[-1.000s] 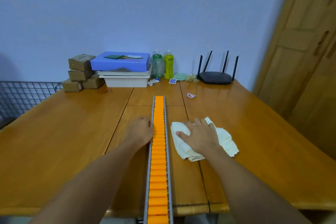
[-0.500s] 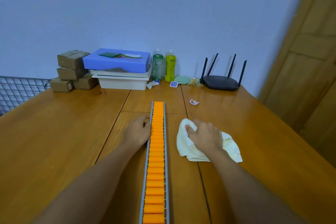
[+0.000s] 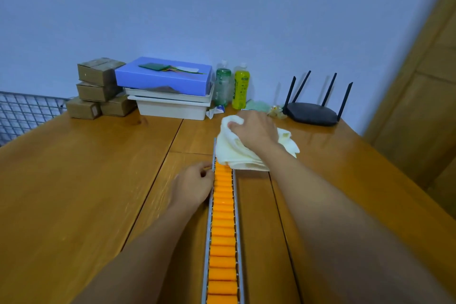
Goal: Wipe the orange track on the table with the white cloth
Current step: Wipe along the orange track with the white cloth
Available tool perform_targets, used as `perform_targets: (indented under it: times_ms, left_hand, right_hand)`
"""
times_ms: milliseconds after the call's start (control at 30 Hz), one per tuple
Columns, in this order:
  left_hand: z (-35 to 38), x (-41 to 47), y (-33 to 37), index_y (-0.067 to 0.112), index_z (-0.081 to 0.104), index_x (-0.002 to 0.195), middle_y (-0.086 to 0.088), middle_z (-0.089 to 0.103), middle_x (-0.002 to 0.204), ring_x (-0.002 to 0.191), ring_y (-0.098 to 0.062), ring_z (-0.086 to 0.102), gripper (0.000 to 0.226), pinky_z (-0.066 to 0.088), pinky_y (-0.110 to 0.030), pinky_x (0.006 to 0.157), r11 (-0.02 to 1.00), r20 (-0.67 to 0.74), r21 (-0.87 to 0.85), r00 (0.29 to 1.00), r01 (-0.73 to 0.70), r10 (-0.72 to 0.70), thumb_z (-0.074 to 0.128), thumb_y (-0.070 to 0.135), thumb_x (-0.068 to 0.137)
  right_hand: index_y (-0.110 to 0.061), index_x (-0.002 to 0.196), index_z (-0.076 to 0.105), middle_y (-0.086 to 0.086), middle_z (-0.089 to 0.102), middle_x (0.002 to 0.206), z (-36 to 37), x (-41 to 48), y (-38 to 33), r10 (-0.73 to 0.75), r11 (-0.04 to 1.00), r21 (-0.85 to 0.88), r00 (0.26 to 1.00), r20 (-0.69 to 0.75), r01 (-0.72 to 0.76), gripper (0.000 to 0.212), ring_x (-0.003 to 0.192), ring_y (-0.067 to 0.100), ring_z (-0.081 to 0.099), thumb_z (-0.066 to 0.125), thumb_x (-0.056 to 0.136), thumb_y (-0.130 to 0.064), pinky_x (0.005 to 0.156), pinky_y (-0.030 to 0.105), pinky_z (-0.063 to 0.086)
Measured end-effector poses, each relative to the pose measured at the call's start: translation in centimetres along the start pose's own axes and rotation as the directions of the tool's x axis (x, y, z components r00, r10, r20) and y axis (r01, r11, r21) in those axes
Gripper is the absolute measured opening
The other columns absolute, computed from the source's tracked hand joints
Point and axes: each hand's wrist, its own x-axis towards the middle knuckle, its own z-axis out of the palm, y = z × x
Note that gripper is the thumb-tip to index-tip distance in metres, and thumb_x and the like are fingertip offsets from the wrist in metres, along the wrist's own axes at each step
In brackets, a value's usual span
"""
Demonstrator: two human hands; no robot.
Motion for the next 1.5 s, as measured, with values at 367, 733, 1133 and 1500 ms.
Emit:
perform_targets:
  times_ms: [367, 733, 1133, 1500]
  left_hand:
    - [-0.5, -0.3, 0.4, 0.039, 0.075, 0.097, 0.010, 0.074, 0.080, 0.074, -0.011, 0.065, 0.022, 0.053, -0.036, 0.068, 1.000, -0.036, -0.010, 0.999, 0.011, -0.011, 0.053, 0.038, 0.098]
    - [-0.6, -0.3, 0.5, 0.037, 0.076, 0.107, 0.011, 0.074, 0.086, 0.078, -0.007, 0.064, 0.024, 0.054, -0.035, 0.071, 1.000, -0.035, 0.001, 0.999, 0.012, -0.012, 0.054, 0.038, 0.099]
    - [-0.3, -0.1, 0.3, 0.038, 0.072, 0.121, 0.018, 0.072, 0.093, 0.080, -0.001, 0.063, 0.028, 0.049, -0.026, 0.065, 1.000, -0.004, 0.004, 1.000, 0.001, -0.001, 0.052, 0.040, 0.102]
    - [-0.3, -0.2, 0.1, 0.035, 0.074, 0.111, 0.014, 0.069, 0.076, 0.070, -0.004, 0.060, 0.023, 0.043, -0.029, 0.061, 1.000, 0.002, -0.003, 1.000, 0.004, -0.004, 0.053, 0.036, 0.101]
  right_hand:
    - [-0.033, 0.119, 0.073, 0.008, 0.070, 0.114, 7.0, 1.4, -0.7, 0.006, 0.998, -0.063, 0.991, 0.131, 0.002, 0.037, 0.104, 0.036, 0.064, 0.060, 0.085, -0.034, 0.072, 0.032, 0.042]
    - [-0.029, 0.126, 0.070, 0.011, 0.071, 0.115, 7.3, 0.6, 0.9, -0.018, 0.998, -0.056, 0.998, 0.057, 0.021, 0.035, 0.104, 0.036, 0.064, 0.059, 0.095, -0.041, 0.078, 0.038, 0.050]
    - [-0.018, 0.110, 0.075, 0.011, 0.071, 0.105, 4.6, -1.0, 3.6, 0.125, 0.988, -0.095, 0.990, 0.065, -0.118, 0.032, 0.093, 0.033, 0.065, 0.060, 0.095, -0.042, 0.067, 0.032, 0.042]
    - [-0.035, 0.119, 0.073, 0.005, 0.071, 0.115, 0.0, -2.5, 0.3, 0.047, 0.995, 0.088, 0.999, -0.024, -0.045, 0.030, 0.105, 0.033, 0.062, 0.063, 0.092, -0.041, 0.071, 0.032, 0.041]
